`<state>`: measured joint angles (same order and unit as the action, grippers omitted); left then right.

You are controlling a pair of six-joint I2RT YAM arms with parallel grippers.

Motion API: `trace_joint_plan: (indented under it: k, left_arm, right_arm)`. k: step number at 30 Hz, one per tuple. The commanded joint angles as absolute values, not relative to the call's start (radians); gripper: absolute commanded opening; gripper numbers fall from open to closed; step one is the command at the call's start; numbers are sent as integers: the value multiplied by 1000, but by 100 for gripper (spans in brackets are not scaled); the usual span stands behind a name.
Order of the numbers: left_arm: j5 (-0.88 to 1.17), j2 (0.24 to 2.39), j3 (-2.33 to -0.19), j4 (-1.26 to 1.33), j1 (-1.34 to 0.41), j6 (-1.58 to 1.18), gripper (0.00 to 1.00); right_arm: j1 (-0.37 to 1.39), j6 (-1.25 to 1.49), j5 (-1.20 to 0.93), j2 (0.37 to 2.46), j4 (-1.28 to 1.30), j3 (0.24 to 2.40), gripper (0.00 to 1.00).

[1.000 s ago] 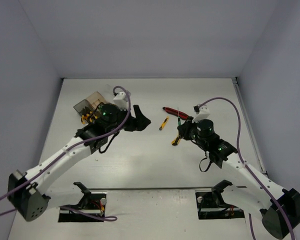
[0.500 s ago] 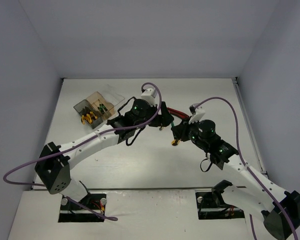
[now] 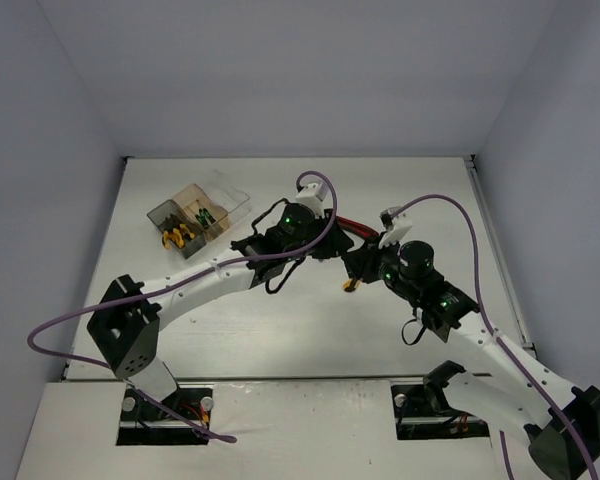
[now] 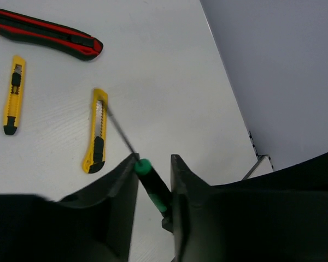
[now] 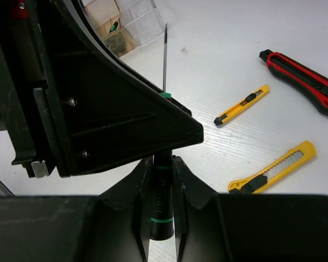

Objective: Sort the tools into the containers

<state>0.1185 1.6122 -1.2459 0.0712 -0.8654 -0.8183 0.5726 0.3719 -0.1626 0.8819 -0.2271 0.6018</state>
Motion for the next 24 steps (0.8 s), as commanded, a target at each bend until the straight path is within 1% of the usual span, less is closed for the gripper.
trace_joint_plan:
  k: [1,3,6,10,12,15,18,20,24]
  left_arm:
    - [90,1583,-1278,135,-864,-831,3]
    - [83,1580,-1275,135,-857,-836,0]
    - [99,1572,-1266,132,-819,-844,0]
    - [107,1548,-1253,74,-724,-843,0]
    - [109,1542,-1267,8,-632,-826,0]
    - [105,1540,-1309,-113,-490,-807,0]
    - [111,1559,-1341,-181,-329,-801,0]
    - [134,1595,-1374,-195,-222,-803,0]
    - [179,1715,-1478,-262,-103,-789,0]
  right_arm:
    - [581,367,-152,871,-344,618,12]
    - [581,362,-144,876,-342,618,19]
    - [581,359,-118,871,-341,614,38]
    - [580,352,-70,846,-334,600,58]
    - [580,349,-43,829,-316,589,61]
    - [580,346,-9,822,-293,574,61]
    - [579,350,-5,828,-281,559,61]
    - [578,355,-5,832,-279,541,61]
    - [577,362,-5,842,-275,521,61]
